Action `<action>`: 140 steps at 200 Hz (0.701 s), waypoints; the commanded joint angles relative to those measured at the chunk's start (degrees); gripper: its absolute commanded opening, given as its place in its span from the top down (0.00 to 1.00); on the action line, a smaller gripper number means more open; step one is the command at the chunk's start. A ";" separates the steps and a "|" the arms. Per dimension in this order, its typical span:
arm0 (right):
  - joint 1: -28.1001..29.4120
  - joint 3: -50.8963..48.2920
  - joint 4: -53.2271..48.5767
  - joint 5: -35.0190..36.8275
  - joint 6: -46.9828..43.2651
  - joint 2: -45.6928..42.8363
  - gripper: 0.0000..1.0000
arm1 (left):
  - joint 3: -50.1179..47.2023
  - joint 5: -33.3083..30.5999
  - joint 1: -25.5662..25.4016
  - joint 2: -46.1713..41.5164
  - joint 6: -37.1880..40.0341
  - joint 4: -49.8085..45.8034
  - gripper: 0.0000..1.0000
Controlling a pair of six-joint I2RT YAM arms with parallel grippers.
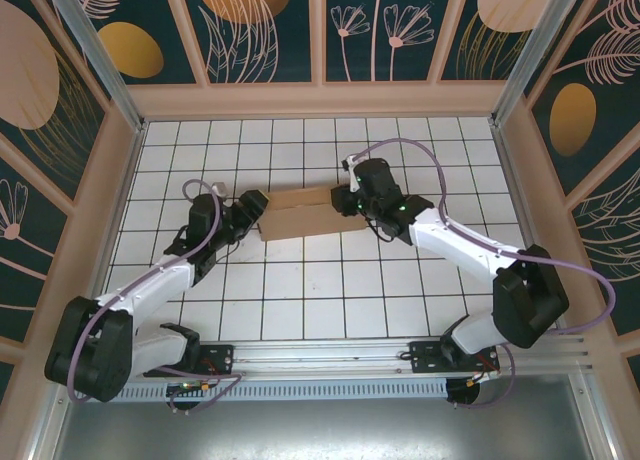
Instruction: Fold the paper box
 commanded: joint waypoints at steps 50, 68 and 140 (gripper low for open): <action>-1.38 -4.62 -0.89 0.06 4.27 -0.63 0.69 | 5.06 -8.26 -0.54 -6.15 7.93 -9.26 0.18; -1.37 -4.19 -1.44 1.12 5.18 -0.59 0.68 | 4.80 -10.65 -0.49 -9.73 9.62 -12.97 0.18; -1.54 -3.20 -1.65 -0.17 4.65 -0.99 0.66 | 5.25 -14.36 -0.32 -19.94 17.74 -23.23 0.16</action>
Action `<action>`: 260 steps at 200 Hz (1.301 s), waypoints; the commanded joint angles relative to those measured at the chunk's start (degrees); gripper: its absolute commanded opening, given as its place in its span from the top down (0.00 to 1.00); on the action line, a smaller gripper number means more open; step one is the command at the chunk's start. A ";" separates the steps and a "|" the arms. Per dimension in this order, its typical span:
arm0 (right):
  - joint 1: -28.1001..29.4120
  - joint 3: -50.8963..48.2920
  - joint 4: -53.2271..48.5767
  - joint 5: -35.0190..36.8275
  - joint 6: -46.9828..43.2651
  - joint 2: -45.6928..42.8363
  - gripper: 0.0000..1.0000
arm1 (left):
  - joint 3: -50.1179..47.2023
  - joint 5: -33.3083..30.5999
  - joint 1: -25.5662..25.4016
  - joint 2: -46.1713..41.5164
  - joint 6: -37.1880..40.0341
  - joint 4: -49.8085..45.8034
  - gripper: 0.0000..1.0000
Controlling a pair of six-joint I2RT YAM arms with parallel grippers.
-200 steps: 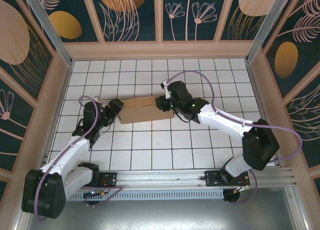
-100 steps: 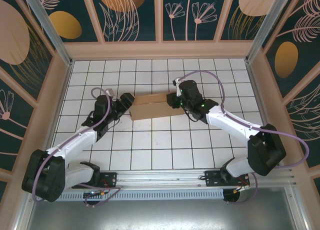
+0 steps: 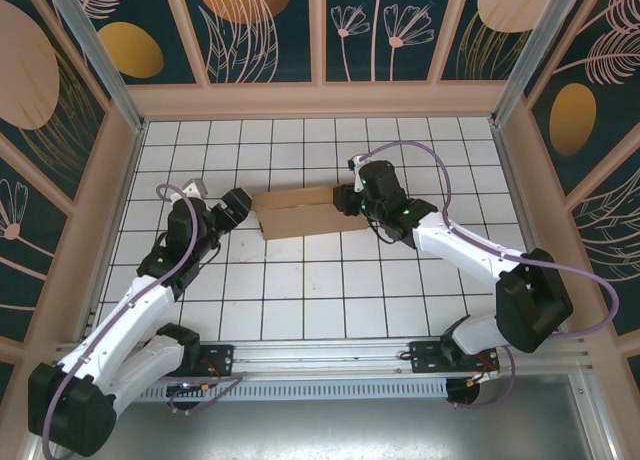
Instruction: Fold the paper box
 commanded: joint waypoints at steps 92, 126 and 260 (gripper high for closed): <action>-0.80 -1.35 -4.75 -1.08 1.62 1.19 0.66 | 5.17 13.84 0.13 11.07 5.47 10.78 0.17; -0.76 -1.30 -4.73 -1.53 1.54 1.59 0.67 | 3.19 14.99 0.14 13.42 3.54 13.64 0.18; 1.53 0.13 -3.27 -4.41 7.33 3.81 0.65 | 3.33 17.59 5.29 15.95 1.94 13.44 0.18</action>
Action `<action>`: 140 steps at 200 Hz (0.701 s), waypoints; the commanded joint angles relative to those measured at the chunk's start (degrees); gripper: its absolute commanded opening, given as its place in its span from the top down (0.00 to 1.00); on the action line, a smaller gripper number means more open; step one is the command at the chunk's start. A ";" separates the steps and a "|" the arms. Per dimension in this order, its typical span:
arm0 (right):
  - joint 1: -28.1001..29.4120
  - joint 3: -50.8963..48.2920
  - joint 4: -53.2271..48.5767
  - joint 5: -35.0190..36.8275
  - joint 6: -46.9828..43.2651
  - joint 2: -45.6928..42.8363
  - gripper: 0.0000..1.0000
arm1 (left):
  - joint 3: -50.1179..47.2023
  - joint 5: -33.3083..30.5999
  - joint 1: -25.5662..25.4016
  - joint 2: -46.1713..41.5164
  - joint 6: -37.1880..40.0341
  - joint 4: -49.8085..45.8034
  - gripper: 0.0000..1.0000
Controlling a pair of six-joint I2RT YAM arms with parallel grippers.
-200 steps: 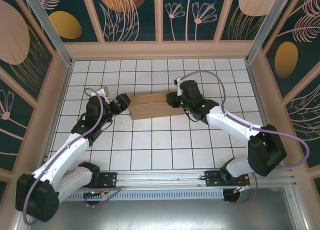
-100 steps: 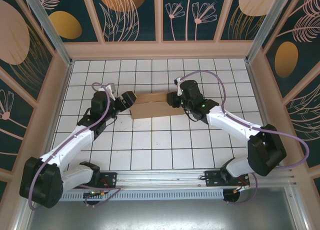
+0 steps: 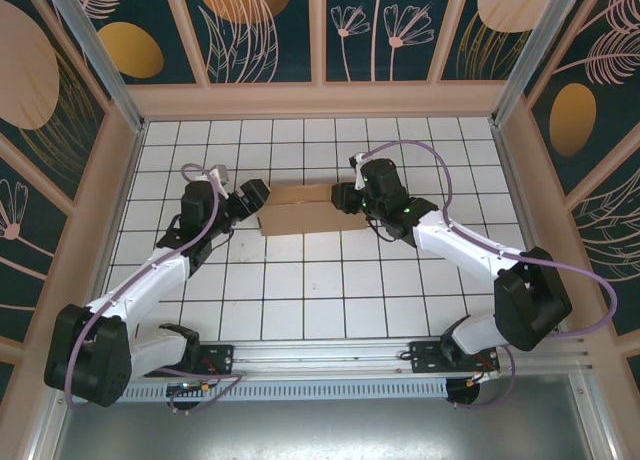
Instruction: Fold the paper box
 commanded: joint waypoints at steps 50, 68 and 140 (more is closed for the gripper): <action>4.67 0.74 -2.47 6.68 5.81 1.89 0.62 | 3.31 2.20 1.83 0.75 4.04 -3.30 0.17; 3.87 3.01 -3.95 6.38 3.26 0.69 0.59 | 6.49 -0.57 1.82 -1.55 7.55 -7.19 0.16; -2.44 15.40 -6.44 -10.00 -14.07 -4.16 0.43 | 12.85 -10.82 1.82 -7.97 24.89 -7.54 0.22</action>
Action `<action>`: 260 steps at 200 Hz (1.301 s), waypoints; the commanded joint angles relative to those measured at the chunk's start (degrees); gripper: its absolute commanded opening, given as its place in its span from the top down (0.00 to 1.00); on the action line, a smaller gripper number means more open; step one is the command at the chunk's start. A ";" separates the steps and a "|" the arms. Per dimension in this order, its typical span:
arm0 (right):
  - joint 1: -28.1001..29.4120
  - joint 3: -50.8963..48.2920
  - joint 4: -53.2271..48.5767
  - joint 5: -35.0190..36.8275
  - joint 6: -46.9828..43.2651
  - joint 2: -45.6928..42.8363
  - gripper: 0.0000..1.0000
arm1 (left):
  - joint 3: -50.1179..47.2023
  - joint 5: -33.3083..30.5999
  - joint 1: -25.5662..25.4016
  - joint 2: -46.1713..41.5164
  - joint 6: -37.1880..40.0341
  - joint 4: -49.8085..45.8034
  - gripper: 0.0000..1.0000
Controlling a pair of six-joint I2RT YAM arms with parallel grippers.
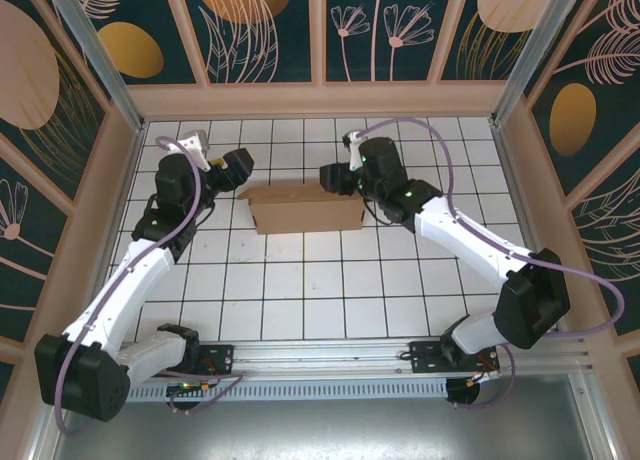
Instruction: Fold the paper box
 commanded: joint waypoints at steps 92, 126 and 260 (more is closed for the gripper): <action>-5.89 -18.77 22.50 -17.74 -50.37 -19.22 0.40 | -17.10 5.40 0.13 -15.72 58.98 9.07 0.38; -12.30 -11.90 6.62 -35.18 -67.98 -15.51 0.41 | -18.17 13.87 1.21 -14.33 69.20 3.67 0.41; -12.58 -12.20 9.76 -38.83 -66.34 -15.37 0.47 | -16.86 29.47 11.60 0.19 82.14 5.25 0.49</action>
